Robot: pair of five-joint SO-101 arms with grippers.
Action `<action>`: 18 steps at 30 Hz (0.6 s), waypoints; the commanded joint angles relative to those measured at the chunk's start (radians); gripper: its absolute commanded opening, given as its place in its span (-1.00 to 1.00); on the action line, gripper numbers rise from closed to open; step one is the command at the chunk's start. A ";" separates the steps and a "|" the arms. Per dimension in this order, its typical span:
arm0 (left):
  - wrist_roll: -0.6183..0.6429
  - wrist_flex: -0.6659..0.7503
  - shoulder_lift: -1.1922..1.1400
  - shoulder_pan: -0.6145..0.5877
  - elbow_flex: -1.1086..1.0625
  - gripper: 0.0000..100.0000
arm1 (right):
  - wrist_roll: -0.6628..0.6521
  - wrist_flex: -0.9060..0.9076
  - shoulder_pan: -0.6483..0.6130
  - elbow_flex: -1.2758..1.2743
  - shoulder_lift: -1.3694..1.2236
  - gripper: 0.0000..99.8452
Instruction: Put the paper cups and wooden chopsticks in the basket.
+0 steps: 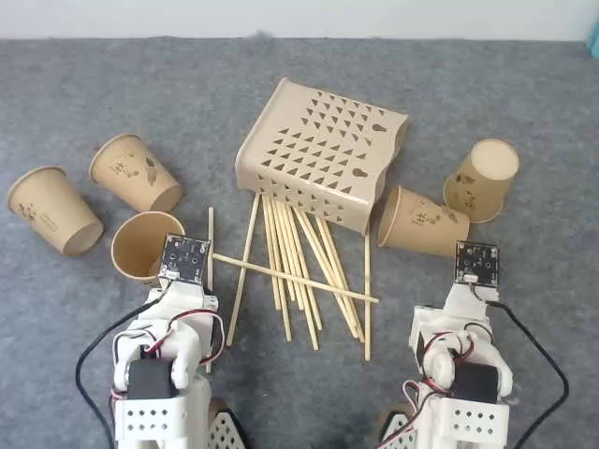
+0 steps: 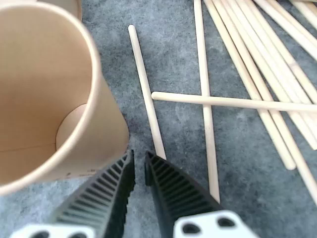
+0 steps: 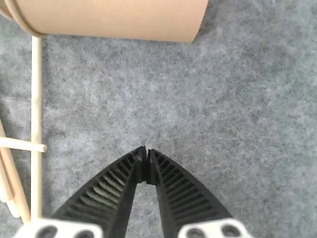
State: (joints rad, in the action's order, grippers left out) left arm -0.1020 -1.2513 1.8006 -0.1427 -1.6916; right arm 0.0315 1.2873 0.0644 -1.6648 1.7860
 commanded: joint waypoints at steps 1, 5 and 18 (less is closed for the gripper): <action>-0.002 -0.005 0.006 -0.005 0.007 -0.93 | 0.006 0.008 0.010 -0.017 0.004 -0.98; -0.002 -0.005 0.006 -0.005 0.007 -0.93 | 0.006 0.008 0.010 -0.017 0.004 -0.98; -0.002 -0.005 0.006 0.002 0.007 -0.93 | 0.006 0.008 0.010 -0.017 0.004 -0.98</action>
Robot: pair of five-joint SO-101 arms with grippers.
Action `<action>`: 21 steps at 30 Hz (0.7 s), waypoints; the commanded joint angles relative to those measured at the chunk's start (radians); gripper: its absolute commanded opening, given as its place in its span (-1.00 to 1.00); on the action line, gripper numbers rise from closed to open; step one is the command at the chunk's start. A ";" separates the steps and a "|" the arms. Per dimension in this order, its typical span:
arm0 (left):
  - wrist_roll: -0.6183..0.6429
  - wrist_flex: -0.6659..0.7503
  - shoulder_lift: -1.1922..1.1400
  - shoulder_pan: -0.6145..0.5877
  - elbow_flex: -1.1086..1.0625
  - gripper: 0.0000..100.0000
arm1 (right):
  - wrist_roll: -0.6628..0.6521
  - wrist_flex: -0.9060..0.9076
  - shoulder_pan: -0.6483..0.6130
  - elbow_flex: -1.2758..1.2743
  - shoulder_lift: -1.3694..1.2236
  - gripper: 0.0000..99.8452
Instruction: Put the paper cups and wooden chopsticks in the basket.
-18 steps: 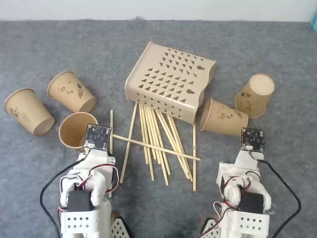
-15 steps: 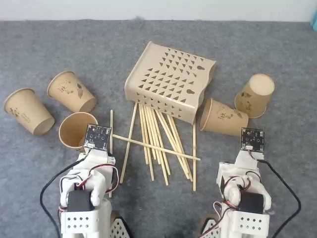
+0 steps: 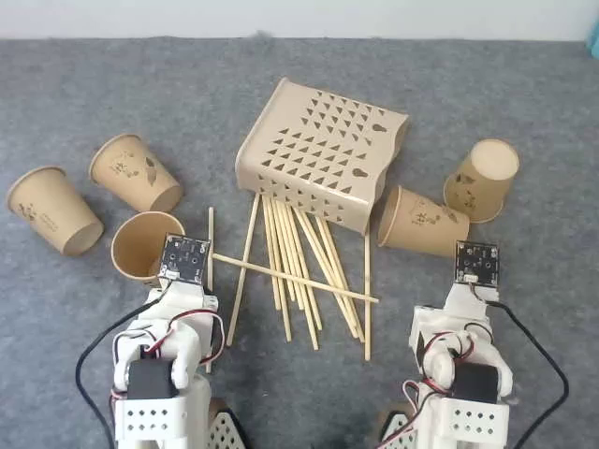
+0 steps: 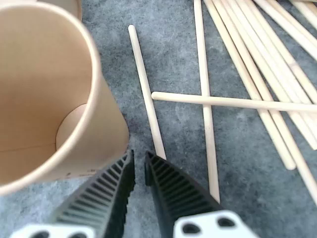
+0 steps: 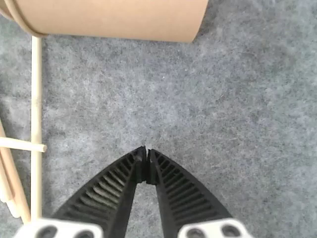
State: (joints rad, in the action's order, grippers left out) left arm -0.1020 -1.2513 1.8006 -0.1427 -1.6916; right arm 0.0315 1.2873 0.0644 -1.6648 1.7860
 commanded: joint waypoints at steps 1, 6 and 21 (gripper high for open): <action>-0.002 -0.005 0.006 0.000 0.007 -0.93 | 0.006 0.008 0.007 -0.017 0.004 -0.98; -0.002 -0.005 0.006 -0.005 0.007 -0.93 | 0.008 -0.001 0.001 -0.018 0.004 -0.98; -0.006 -0.005 0.006 -0.008 0.047 -0.93 | 0.006 -0.062 -0.113 0.052 0.031 -0.98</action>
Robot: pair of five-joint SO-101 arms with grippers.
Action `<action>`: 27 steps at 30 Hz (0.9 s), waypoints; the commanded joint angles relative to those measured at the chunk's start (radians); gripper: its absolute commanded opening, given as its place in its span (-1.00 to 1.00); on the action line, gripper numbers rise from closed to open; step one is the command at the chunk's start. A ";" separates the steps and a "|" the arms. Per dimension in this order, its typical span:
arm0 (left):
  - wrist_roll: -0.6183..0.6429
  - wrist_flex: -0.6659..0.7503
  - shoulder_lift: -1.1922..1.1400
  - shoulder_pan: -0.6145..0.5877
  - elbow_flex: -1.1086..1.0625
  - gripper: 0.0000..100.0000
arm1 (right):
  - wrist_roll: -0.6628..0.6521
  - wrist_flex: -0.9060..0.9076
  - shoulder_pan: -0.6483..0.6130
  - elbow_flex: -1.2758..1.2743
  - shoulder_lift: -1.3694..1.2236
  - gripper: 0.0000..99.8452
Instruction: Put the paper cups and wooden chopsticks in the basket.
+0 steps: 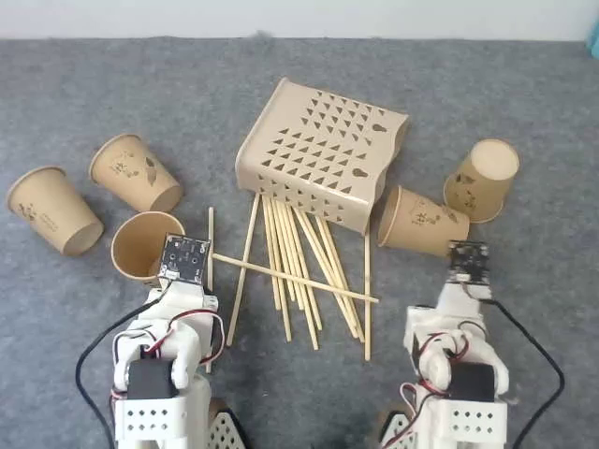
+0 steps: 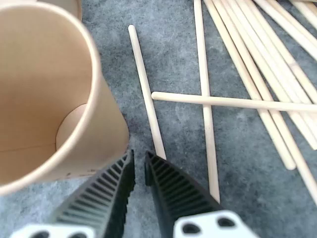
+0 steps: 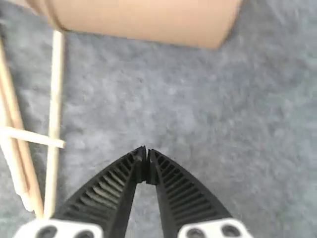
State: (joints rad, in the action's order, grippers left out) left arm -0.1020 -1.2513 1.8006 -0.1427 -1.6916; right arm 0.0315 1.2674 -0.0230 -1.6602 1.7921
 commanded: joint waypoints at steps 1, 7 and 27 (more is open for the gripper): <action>-0.006 -0.005 0.006 -0.008 0.061 -0.93 | 0.006 -0.056 -0.027 0.049 0.025 -0.98; -0.006 0.078 0.006 -0.008 0.085 -0.93 | 0.006 -0.079 -0.041 0.034 0.022 -0.98; 0.040 0.252 -0.077 0.147 0.332 -0.53 | 0.005 -0.079 -0.033 0.003 0.022 -0.98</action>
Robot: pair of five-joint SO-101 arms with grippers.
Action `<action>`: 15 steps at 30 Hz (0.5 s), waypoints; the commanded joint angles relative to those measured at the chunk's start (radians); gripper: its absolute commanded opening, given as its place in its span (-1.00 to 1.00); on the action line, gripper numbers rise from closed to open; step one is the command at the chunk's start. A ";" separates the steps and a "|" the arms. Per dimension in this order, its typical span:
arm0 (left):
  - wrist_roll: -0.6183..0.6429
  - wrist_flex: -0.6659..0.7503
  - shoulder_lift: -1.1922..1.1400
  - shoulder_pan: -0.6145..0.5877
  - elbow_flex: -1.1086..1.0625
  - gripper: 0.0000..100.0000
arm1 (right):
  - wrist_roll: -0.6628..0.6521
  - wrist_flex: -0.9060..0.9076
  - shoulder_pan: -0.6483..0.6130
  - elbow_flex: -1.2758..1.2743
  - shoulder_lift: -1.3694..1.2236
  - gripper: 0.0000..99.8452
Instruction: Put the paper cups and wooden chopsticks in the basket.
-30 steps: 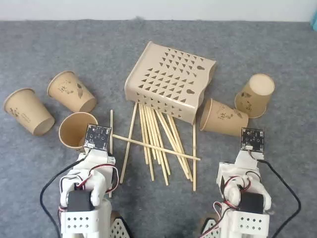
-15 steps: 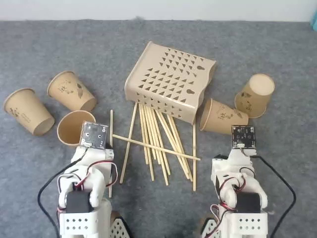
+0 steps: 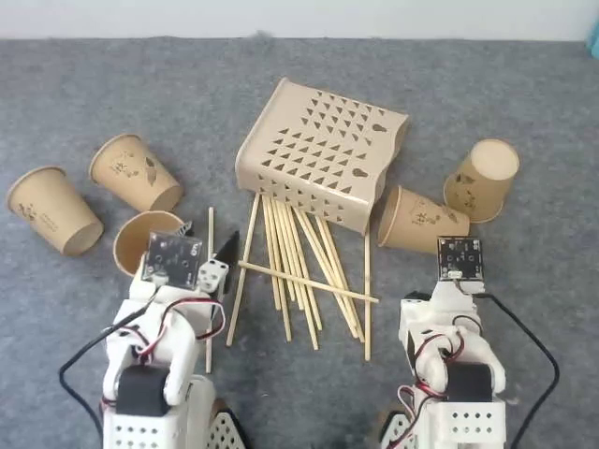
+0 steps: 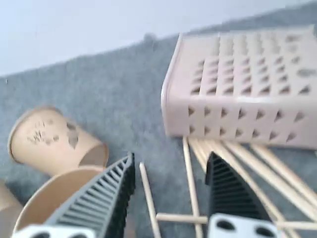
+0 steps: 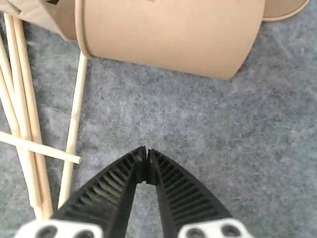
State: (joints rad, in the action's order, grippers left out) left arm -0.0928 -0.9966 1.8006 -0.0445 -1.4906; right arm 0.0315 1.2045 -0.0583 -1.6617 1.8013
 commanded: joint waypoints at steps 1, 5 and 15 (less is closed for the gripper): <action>0.043 -0.003 -0.127 0.058 0.166 -0.53 | 0.005 -0.016 0.002 0.005 0.013 -0.98; 0.081 -0.006 -0.456 0.092 0.378 -0.53 | 0.005 -0.016 0.002 0.005 0.013 -0.98; 0.336 -0.100 -1.030 0.430 0.842 -0.53 | 0.005 -0.016 0.002 0.005 0.013 -0.98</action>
State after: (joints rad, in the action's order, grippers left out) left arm 0.1358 -1.1009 0.8907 0.2409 -0.7864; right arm 0.0315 1.2045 -0.0583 -1.6617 1.8013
